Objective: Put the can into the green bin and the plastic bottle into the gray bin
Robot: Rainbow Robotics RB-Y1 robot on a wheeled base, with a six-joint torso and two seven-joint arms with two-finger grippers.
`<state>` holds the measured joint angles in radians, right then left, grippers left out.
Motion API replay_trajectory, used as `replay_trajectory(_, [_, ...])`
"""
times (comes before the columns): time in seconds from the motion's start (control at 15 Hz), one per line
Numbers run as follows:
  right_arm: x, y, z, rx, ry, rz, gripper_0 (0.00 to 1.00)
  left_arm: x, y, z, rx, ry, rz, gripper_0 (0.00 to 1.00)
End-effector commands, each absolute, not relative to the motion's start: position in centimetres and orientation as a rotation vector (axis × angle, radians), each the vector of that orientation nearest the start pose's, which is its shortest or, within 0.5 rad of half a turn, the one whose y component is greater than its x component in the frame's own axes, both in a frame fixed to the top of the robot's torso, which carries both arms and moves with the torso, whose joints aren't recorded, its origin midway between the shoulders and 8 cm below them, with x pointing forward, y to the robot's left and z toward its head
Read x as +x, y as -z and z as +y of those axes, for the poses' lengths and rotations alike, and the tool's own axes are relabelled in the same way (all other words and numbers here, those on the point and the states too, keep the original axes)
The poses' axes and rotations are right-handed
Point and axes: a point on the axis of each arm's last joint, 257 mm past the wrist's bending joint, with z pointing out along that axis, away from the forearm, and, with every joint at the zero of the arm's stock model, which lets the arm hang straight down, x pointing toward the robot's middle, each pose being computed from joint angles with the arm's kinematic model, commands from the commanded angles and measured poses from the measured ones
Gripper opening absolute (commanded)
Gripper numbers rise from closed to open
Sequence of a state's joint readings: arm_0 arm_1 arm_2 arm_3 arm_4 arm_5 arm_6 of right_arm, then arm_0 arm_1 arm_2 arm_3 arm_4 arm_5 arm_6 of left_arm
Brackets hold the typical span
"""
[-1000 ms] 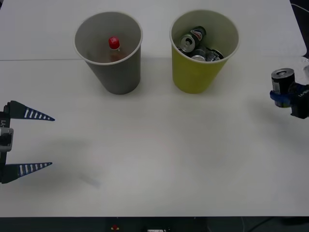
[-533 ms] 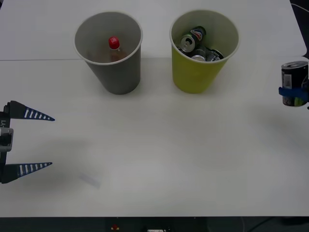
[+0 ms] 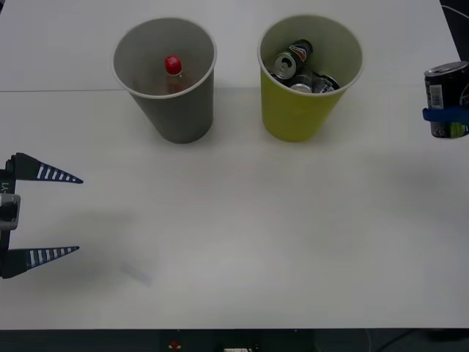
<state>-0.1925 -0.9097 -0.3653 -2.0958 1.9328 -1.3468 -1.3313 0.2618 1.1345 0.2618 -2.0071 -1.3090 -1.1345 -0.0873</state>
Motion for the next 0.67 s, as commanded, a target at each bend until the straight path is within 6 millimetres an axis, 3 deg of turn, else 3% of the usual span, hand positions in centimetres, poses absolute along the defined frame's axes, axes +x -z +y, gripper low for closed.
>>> replay_trajectory(0.07, [46.2,3.1,-30.2,-0.717,-0.11,2.071,0.0,34.1,16.7,28.6,1.762,0.118,1.444,1.0])
replay_trajectory(0.47, [49.1,0.9,-27.7,-0.848,-0.074,2.123,0.0,34.1,16.7,28.6,1.762,0.118,1.444,1.0])
replay_trajectory(0.67, [51.5,-0.8,-26.0,-0.891,-0.046,2.141,0.0,34.1,16.7,28.6,1.762,0.118,1.444,1.0])
